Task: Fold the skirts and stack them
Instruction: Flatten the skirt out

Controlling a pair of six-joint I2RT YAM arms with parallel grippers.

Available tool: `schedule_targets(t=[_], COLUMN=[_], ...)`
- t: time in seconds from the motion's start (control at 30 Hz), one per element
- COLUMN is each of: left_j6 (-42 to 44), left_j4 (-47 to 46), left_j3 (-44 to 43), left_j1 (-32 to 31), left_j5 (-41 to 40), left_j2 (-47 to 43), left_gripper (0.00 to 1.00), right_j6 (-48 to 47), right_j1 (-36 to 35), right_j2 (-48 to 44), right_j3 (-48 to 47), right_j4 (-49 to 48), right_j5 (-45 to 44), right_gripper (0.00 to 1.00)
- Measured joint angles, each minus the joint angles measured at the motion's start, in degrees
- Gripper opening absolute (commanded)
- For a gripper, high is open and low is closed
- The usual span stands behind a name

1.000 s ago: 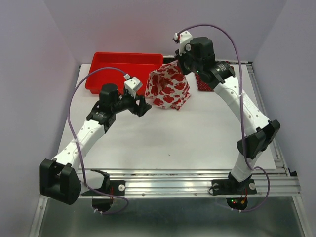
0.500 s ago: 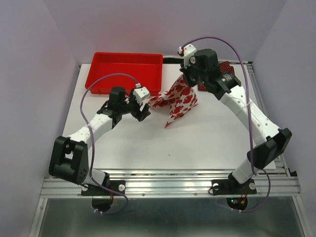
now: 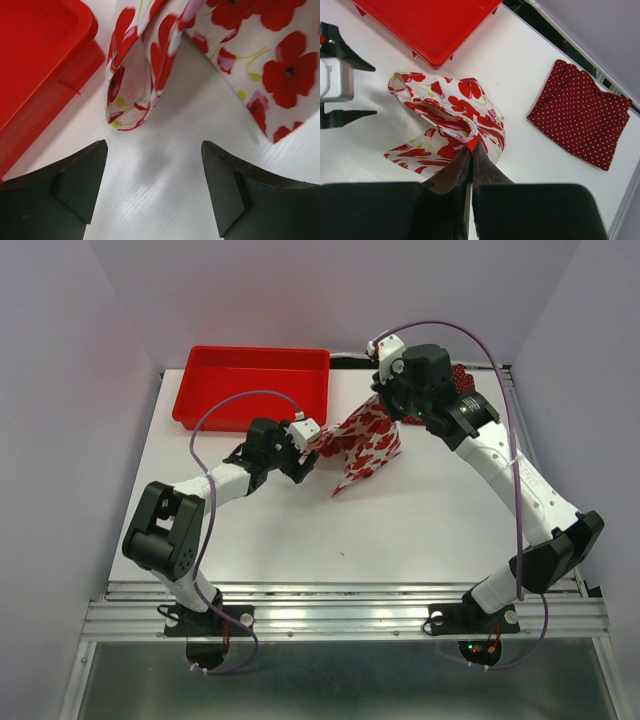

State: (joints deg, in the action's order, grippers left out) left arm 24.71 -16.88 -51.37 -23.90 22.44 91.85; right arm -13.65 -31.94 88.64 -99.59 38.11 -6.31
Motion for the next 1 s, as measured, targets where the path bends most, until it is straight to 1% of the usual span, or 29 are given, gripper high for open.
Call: schedule_targets(t=[0.13, 0.33, 0.43, 0.53, 0.67, 0.77, 0.87, 1.0], left_j6=[3.1, 7.1, 9.2, 10.9, 18.1, 23.5, 28.5, 33.4], left_j4=[0.3, 0.8, 1.9, 6.1, 9.5, 13.4, 16.8, 19.2], left_j3=[-3.5, -9.7, -13.2, -16.4, -17.1, -16.6, -14.9, -14.1], left_j1=[0.1, 0.0, -0.1, -0.1, -0.1, -0.2, -0.6, -1.5], left_j5=[-2.6, -3.0, -0.5, 2.2, 10.9, 14.4, 15.5, 14.8], left_j2=[4.9, 9.9, 12.1, 12.9, 12.9, 12.5, 11.3, 11.0], left_gripper=[0.88, 0.86, 0.86, 0.84, 0.84, 0.84, 0.85, 0.85], right_j6=[-2.2, -3.6, -3.9, -4.3, -4.6, -4.6, -4.6, -4.7], right_j1=[0.0, 0.0, 0.0, 0.0, 0.0, 0.0, 0.0, 0.0], right_j2=[-3.8, -9.5, -10.1, -10.2, -10.2, -10.2, -10.2, -10.2], right_j3=[2.6, 6.4, 6.9, 7.7, 8.6, 8.6, 8.6, 8.6], right_j4=[0.6, 0.9, 1.0, 0.9, 1.0, 1.0, 0.9, 0.9], right_j5=[-1.0, -2.3, -2.8, -3.3, -3.8, -3.9, -3.9, -4.2], right_gripper=[0.01, 0.01, 0.01, 0.01, 0.01, 0.01, 0.01, 0.01])
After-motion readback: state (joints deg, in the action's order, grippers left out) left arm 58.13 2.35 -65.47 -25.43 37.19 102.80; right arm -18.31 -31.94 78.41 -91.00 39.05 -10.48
